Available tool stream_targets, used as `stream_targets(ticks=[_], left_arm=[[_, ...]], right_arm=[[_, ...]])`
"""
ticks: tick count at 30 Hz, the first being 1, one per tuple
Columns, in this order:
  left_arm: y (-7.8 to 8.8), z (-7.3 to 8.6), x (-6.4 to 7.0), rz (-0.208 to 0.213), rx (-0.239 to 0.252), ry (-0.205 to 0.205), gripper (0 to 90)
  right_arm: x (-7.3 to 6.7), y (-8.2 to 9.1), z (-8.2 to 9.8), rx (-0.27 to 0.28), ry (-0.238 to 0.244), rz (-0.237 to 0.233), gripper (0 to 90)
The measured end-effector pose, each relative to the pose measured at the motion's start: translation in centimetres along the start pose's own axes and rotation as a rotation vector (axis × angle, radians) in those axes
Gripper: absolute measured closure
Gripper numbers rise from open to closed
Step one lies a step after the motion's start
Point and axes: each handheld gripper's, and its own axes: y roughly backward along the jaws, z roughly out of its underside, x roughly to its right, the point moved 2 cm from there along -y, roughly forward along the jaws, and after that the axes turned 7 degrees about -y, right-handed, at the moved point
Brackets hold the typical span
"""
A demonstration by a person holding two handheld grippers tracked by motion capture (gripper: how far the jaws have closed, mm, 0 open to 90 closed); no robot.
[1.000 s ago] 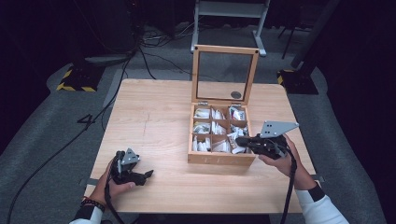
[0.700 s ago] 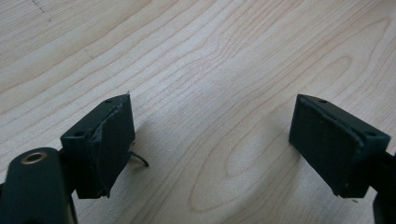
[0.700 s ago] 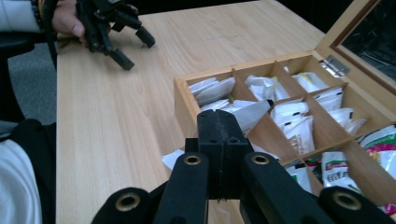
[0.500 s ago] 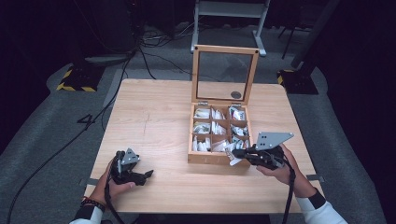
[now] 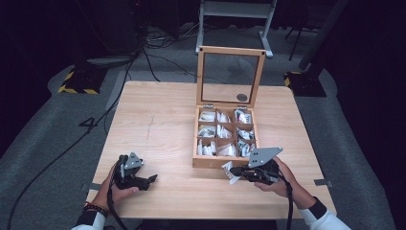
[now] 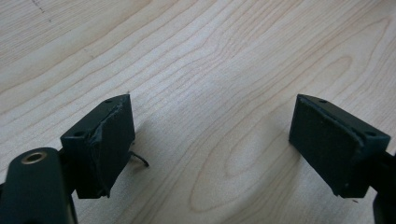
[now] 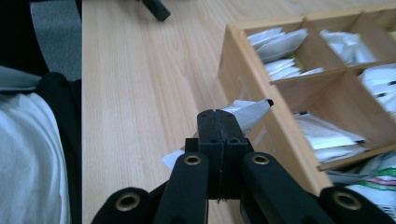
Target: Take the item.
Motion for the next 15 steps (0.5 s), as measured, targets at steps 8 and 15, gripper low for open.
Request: stream_targets(ticks=[8, 15], left_arm=[[0.0, 0.0, 0.0, 0.0, 0.0, 0.0, 14.7], [0.0, 0.0, 0.0, 0.0, 0.0, 0.0, 14.7]], right_arm=[[-0.3, -2.2, 1.2, -0.062, 0.004, -0.037, 90.0], [-0.4, -4.0, 2.1, -0.107, 0.012, -0.065, 90.0]])
